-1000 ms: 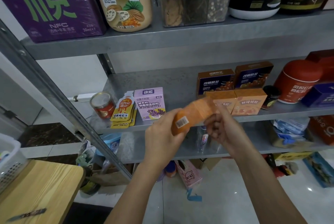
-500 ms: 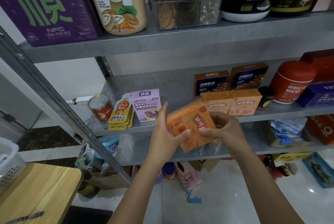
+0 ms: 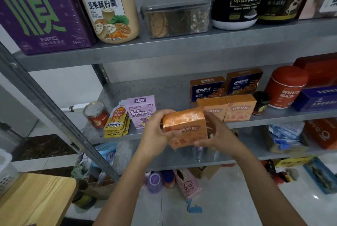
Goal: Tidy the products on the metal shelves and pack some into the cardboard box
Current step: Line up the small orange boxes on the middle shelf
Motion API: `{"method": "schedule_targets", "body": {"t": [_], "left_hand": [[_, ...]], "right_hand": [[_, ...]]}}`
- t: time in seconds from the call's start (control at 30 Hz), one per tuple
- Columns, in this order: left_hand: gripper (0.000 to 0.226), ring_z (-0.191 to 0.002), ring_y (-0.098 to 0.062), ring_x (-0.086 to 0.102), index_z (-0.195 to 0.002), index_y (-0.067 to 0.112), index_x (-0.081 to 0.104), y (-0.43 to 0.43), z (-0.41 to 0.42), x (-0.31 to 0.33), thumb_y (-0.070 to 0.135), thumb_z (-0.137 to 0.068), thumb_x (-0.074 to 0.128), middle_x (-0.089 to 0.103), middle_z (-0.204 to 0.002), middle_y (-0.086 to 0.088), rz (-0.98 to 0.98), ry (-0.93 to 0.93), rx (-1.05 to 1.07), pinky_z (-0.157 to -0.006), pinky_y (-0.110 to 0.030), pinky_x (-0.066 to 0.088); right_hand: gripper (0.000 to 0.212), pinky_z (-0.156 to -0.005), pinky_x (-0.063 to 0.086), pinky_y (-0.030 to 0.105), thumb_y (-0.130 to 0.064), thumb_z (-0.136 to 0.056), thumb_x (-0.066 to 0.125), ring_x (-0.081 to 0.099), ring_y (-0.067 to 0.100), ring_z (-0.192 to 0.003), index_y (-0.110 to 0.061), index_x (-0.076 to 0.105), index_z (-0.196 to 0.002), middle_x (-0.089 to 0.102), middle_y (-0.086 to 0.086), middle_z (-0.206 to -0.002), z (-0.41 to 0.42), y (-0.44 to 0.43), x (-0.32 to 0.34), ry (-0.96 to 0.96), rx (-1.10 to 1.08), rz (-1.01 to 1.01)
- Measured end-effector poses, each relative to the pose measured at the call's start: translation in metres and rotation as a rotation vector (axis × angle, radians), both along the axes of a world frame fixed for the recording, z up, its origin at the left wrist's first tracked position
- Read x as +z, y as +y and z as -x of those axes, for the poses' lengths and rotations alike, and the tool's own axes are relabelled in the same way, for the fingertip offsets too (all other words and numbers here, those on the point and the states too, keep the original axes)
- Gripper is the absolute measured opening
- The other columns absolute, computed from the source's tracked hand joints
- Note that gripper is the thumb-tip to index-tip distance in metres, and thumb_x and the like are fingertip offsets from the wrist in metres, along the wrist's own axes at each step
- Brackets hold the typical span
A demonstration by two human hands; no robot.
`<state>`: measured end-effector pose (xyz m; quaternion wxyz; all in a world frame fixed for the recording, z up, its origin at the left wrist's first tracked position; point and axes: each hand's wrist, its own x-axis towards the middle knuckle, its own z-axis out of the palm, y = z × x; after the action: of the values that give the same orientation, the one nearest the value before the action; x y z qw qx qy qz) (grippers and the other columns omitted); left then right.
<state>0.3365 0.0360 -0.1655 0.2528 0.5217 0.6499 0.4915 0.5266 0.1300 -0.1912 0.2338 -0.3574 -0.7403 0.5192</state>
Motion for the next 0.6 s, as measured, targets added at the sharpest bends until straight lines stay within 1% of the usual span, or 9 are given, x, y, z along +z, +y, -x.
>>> {"method": "schedule_targets", "body": {"t": [0.07, 0.13, 0.17, 0.23, 0.3, 0.37, 0.43, 0.5, 0.6], "left_hand": [[0.049, -0.096, -0.010, 0.058, -0.114, 0.022, 0.057, 0.002, 0.001, 0.004, 0.001, -0.075, 0.080, 0.057, -0.108, 0.000, 0.022, -0.112, -0.037, -0.072, -0.015, 0.051], [0.049, -0.097, -0.012, 0.058, -0.116, 0.020, 0.057, 0.005, 0.002, 0.003, 0.002, -0.076, 0.079, 0.058, -0.109, -0.001, 0.051, -0.095, -0.070, -0.071, -0.015, 0.051], [0.049, -0.098, -0.011, 0.058, -0.116, 0.021, 0.057, 0.007, 0.003, 0.003, 0.003, -0.076, 0.079, 0.057, -0.110, 0.000, 0.062, -0.046, -0.079, -0.073, -0.013, 0.049], [0.052, -0.103, -0.009, 0.055, -0.120, 0.024, 0.056, 0.012, 0.004, 0.003, 0.012, -0.076, 0.082, 0.056, -0.115, 0.003, 0.059, 0.177, -0.094, -0.080, -0.011, 0.045], [0.063, -0.112, -0.010, 0.052, -0.130, 0.025, 0.055, 0.018, 0.004, 0.006, 0.025, -0.074, 0.083, 0.055, -0.125, 0.007, 0.072, 0.429, -0.138, -0.092, -0.022, 0.045], [0.066, -0.112, -0.013, 0.055, -0.133, 0.026, 0.055, 0.025, 0.002, 0.013, 0.027, -0.073, 0.084, 0.058, -0.125, 0.007, 0.110, 0.514, -0.146, -0.094, -0.037, 0.050], [0.062, -0.106, -0.017, 0.059, -0.128, 0.022, 0.060, 0.032, 0.002, 0.020, 0.022, -0.071, 0.085, 0.063, -0.120, 0.005, 0.112, 0.526, -0.115, -0.090, -0.042, 0.052], [0.060, -0.103, -0.019, 0.060, -0.127, 0.021, 0.061, 0.040, 0.004, 0.026, 0.019, -0.072, 0.084, 0.064, -0.119, 0.003, 0.118, 0.555, -0.093, -0.089, -0.041, 0.051], [0.057, -0.107, -0.023, 0.058, -0.132, 0.023, 0.055, 0.054, 0.004, 0.035, 0.017, -0.079, 0.077, 0.062, -0.124, 0.001, 0.156, 0.676, -0.051, -0.090, -0.039, 0.050]], "right_hand": [[0.060, -0.093, 0.053, 0.028, -0.012, -0.066, 0.087, 0.064, 0.001, -0.100, -0.026, 0.058, -0.117, 0.067, -0.010, -0.111, -0.002, 0.002, -0.005, -0.020, -0.035, 0.006], [0.049, -0.084, 0.055, 0.020, -0.008, -0.064, 0.087, 0.066, -0.001, -0.091, -0.024, 0.063, -0.104, 0.070, -0.008, -0.103, -0.001, 0.003, -0.008, -0.001, -0.086, 0.006], [0.048, -0.077, 0.054, 0.014, -0.007, -0.063, 0.088, 0.066, -0.003, -0.088, -0.024, 0.063, -0.101, 0.070, -0.009, -0.101, 0.000, 0.004, -0.008, 0.006, -0.100, 0.005], [0.047, -0.069, 0.050, 0.008, -0.003, -0.062, 0.087, 0.065, -0.005, -0.083, -0.023, 0.064, -0.097, 0.070, -0.008, -0.097, 0.000, 0.008, -0.009, 0.021, -0.120, 0.000], [0.045, -0.069, 0.049, 0.008, -0.001, -0.061, 0.087, 0.066, -0.002, -0.082, -0.024, 0.064, -0.093, 0.070, -0.007, -0.094, 0.000, 0.013, -0.009, 0.020, -0.122, -0.023], [0.046, -0.068, 0.048, 0.008, -0.003, -0.061, 0.088, 0.065, -0.002, -0.081, -0.027, 0.062, -0.090, 0.069, -0.009, -0.092, 0.002, 0.017, -0.007, 0.008, -0.112, -0.057], [0.045, -0.069, 0.047, 0.008, -0.007, -0.064, 0.087, 0.064, 0.002, -0.083, -0.029, 0.060, -0.092, 0.068, -0.010, -0.092, 0.005, 0.021, -0.006, 0.006, -0.115, -0.080], [0.047, -0.073, 0.045, 0.011, -0.011, -0.069, 0.085, 0.062, 0.007, -0.091, -0.031, 0.057, -0.100, 0.065, -0.011, -0.098, 0.009, 0.027, -0.003, 0.002, -0.106, -0.111], [0.065, -0.085, 0.037, 0.007, -0.012, -0.075, 0.081, 0.050, 0.003, -0.112, -0.030, 0.048, -0.128, 0.054, -0.017, -0.120, 0.011, 0.036, -0.002, -0.027, -0.132, -0.196]]}}
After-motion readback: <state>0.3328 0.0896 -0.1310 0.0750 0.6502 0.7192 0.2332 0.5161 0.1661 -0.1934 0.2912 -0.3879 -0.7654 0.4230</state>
